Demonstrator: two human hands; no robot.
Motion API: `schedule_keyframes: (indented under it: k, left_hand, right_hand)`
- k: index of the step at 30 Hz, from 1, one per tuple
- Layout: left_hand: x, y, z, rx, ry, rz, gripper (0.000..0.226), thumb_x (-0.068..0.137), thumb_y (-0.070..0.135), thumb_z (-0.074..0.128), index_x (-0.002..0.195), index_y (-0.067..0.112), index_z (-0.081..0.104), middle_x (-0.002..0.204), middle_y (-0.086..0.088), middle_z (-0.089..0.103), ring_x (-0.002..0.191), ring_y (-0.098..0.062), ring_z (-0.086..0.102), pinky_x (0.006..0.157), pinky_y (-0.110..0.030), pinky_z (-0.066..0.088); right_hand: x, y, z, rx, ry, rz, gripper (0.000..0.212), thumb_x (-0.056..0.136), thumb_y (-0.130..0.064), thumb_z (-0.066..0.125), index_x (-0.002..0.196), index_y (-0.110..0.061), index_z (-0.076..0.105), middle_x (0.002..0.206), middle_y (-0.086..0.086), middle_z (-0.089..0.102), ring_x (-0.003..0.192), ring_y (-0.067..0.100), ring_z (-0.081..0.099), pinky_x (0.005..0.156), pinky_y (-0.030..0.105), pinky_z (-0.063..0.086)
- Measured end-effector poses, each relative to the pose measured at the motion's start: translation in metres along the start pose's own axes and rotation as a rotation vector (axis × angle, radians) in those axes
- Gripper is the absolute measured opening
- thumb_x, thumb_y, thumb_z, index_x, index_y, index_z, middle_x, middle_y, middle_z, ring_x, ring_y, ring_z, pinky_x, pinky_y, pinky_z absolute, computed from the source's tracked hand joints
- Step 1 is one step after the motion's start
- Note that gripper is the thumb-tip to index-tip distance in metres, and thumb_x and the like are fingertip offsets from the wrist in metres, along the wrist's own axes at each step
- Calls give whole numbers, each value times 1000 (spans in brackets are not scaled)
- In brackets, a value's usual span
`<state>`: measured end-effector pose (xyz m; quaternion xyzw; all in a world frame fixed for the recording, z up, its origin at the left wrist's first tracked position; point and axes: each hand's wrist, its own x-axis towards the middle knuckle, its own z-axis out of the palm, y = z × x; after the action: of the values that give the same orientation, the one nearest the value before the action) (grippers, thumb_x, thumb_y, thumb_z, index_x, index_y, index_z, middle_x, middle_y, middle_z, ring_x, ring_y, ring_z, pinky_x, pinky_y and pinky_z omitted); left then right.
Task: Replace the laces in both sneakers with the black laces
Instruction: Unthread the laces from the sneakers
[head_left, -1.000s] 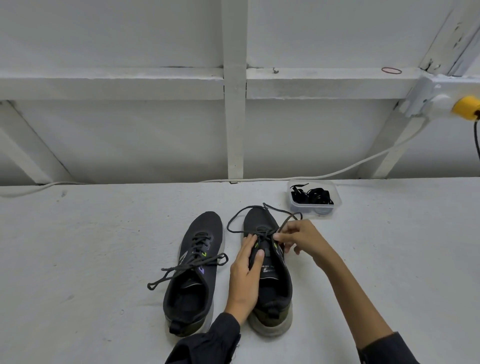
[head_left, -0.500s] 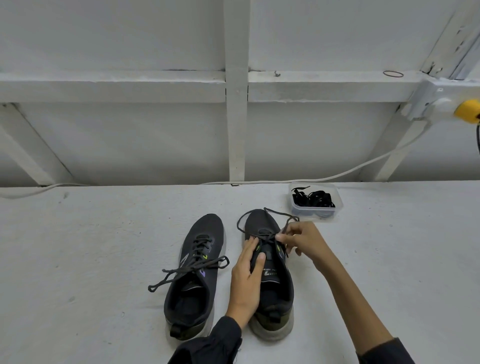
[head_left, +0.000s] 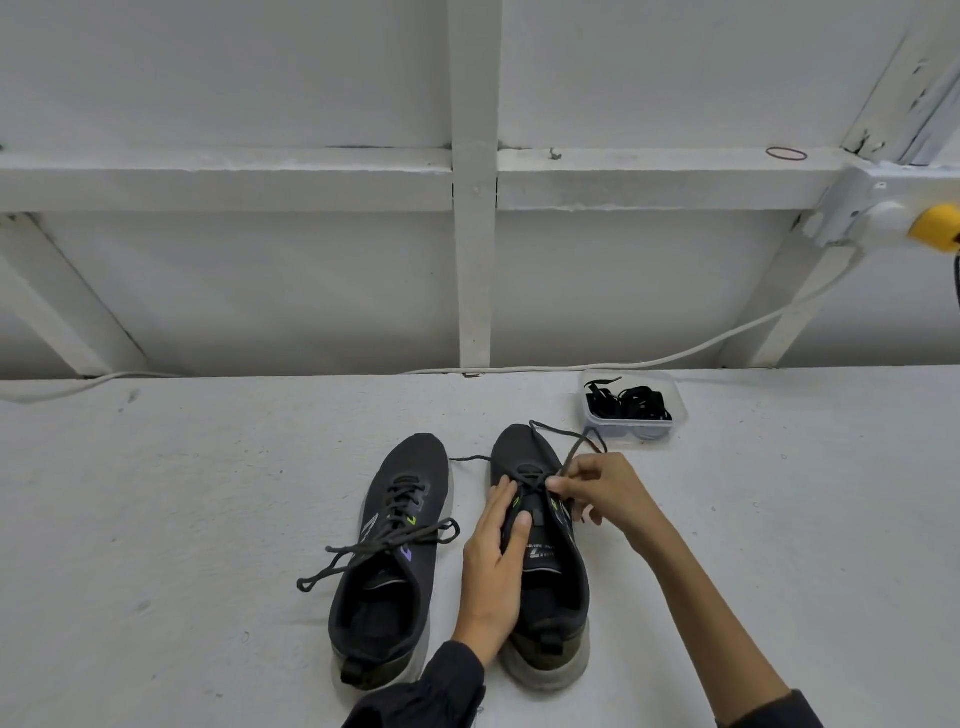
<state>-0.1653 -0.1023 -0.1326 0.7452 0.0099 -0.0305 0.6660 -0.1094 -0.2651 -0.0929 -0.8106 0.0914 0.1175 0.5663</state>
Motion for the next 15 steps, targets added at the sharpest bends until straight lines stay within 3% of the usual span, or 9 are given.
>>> schedule_keyframes:
  k: [2, 5, 7, 12, 15]
  left_hand:
    - [0, 1, 0, 6, -6, 3, 38, 100, 23, 51, 137, 30, 46, 148, 14, 42, 139, 3, 33, 115, -16, 25]
    - [-1, 1, -1, 14, -13, 4, 40, 100, 24, 50, 139, 28, 46, 149, 14, 41, 138, 4, 32, 111, -8, 24]
    - [-1, 0, -1, 10, -10, 4, 41, 100, 25, 50, 140, 26, 45, 149, 13, 41, 138, 5, 33, 110, -8, 25]
    - [0, -1, 0, 13, 0, 2, 40, 100, 25, 50, 140, 27, 46, 148, 14, 42, 137, 4, 34, 110, -10, 25]
    - [0, -1, 0, 12, 8, -1, 40, 100, 24, 51, 140, 26, 46, 148, 12, 43, 137, 3, 35, 112, -12, 26]
  right_hand:
    - [5, -2, -3, 1, 98, -36, 20, 84, -11, 74, 67, -7, 63, 66, 12, 66, 48, 17, 57, 39, 20, 33]
    - [14, -6, -17, 178, 374, -88, 16, 90, -9, 66, 76, -2, 61, 70, 9, 62, 46, 16, 55, 38, 21, 32]
    - [15, -10, -24, 259, 445, -94, 17, 93, -11, 63, 84, 3, 60, 75, 8, 62, 46, 15, 54, 39, 21, 32]
    - [-1, -9, -12, 83, 113, 9, 29, 84, -28, 75, 81, 0, 67, 67, 5, 65, 46, 18, 55, 38, 21, 32]
    - [-7, 0, 5, -4, 19, 2, 23, 82, -21, 78, 72, -3, 66, 58, 2, 63, 45, 16, 57, 39, 22, 33]
